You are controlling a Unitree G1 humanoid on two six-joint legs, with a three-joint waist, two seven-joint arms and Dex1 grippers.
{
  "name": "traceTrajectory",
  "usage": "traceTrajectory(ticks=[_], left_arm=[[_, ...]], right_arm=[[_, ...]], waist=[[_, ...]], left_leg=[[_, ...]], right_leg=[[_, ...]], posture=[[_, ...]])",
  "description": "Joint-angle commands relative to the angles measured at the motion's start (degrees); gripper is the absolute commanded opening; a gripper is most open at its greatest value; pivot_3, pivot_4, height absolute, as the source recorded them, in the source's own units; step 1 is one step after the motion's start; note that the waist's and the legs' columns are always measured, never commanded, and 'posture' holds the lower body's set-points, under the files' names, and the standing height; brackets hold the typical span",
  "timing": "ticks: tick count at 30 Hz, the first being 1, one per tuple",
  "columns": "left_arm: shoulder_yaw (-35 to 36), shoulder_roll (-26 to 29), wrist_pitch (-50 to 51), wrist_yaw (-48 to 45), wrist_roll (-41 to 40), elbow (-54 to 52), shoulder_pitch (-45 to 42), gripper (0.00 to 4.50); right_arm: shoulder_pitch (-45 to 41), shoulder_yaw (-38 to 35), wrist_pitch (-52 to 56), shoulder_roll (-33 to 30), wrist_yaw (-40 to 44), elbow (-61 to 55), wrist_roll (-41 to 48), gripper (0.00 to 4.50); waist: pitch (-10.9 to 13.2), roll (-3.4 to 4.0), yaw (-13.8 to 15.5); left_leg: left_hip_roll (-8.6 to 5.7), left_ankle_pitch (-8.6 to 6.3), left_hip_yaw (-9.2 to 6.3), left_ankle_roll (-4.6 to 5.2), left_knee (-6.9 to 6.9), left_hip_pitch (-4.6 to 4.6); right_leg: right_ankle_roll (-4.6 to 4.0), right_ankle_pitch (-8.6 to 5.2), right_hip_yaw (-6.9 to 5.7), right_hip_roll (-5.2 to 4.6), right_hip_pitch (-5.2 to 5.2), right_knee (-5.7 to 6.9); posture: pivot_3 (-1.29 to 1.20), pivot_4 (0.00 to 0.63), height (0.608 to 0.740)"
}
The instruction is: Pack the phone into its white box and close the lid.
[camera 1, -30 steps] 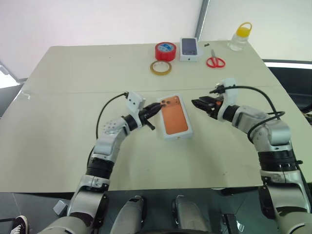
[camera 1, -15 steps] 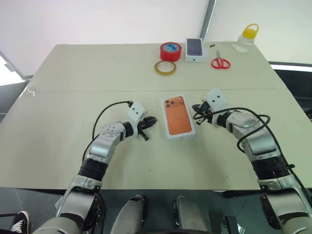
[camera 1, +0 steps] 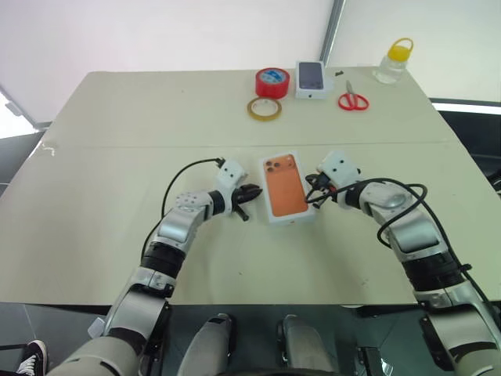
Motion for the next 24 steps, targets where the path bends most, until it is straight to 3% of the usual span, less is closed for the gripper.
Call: traceTrajectory(ticks=[1, 24], left_arm=[[2.44, -2.39, 2.69, 0.41, -3.4, -2.89, -2.56, 0.51], [1.87, -3.15, 2.59, 2.01, -1.35, -2.5, -2.56, 0.51]], right_arm=[[-0.67, -1.74, -1.17, -0.59, 0.35, -2.6, -0.72, 0.04], [-0.63, 0.37, -3.12, 1.01, -0.26, 0.72, -7.53, 0.04]], waist=[[0.0, 0.0, 0.01], [0.0, 0.0, -0.05]], left_leg=[[0.0, 0.0, 0.0, 0.0, 0.0, 0.0], [0.0, 0.02, 0.0, -0.04, 0.05, 0.0]], right_leg=[[0.0, 0.0, 0.0, 0.0, 0.0, 0.0], [0.0, 0.0, -0.01, 0.01, 0.0, 0.03]], posture=[[0.0, 0.15, 0.74], [0.0, 0.15, 0.74]])
